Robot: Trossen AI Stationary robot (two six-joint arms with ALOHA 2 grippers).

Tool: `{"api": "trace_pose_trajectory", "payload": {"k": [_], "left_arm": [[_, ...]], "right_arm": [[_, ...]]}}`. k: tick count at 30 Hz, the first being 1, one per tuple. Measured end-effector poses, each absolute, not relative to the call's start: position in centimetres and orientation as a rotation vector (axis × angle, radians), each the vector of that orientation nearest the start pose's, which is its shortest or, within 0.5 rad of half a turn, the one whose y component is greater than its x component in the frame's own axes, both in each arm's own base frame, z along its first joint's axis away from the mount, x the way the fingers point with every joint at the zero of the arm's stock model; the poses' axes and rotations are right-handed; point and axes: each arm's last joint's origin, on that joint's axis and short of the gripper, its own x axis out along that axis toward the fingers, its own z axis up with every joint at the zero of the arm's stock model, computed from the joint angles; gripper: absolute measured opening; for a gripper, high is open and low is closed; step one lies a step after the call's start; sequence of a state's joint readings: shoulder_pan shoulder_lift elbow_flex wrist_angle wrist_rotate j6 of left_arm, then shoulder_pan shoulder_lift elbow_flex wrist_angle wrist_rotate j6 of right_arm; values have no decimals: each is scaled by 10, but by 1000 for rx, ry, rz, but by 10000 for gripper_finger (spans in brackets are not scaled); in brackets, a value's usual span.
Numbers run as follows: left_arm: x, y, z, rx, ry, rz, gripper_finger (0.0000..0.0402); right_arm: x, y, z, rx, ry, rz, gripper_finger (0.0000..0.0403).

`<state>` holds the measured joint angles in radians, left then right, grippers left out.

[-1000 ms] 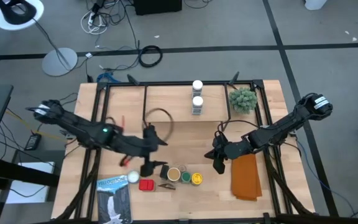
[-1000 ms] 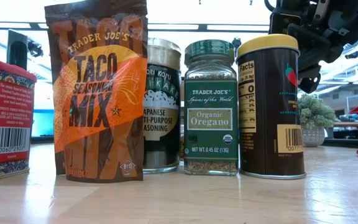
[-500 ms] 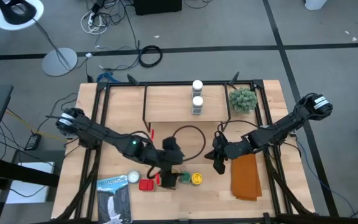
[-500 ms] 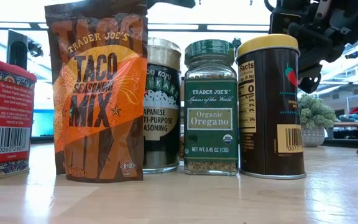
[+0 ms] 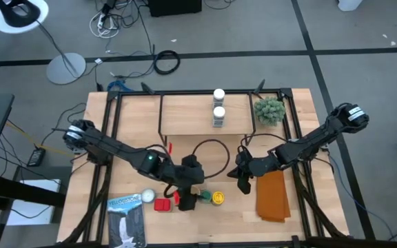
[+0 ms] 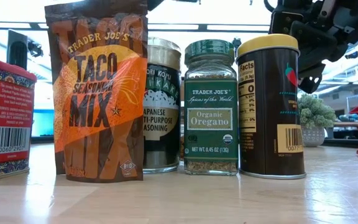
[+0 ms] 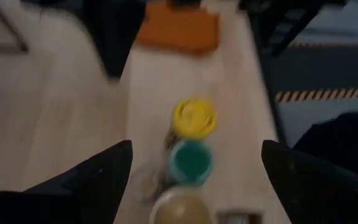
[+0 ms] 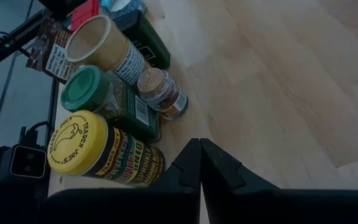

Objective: Shelf spices
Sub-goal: Put the gold seasoning bottle on the shelf

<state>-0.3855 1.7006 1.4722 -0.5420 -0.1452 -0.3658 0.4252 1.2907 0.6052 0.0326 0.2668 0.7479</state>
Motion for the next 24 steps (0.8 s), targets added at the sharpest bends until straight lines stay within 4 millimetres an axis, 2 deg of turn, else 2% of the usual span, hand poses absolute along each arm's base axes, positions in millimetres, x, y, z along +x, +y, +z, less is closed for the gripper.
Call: {"api": "trace_pose_trajectory", "payload": {"k": [5,14,24], "left_arm": [[342,-131,289,-73,891,16,363],[342,-137,284,-97,918,2,363],[354,-152,245,-149,1044,-3,363]], "right_arm": [[231,96,190,501,634,-83,7],[231,96,190,501,634,-83,4],[232,97,191,504,634,-78,3]]}}
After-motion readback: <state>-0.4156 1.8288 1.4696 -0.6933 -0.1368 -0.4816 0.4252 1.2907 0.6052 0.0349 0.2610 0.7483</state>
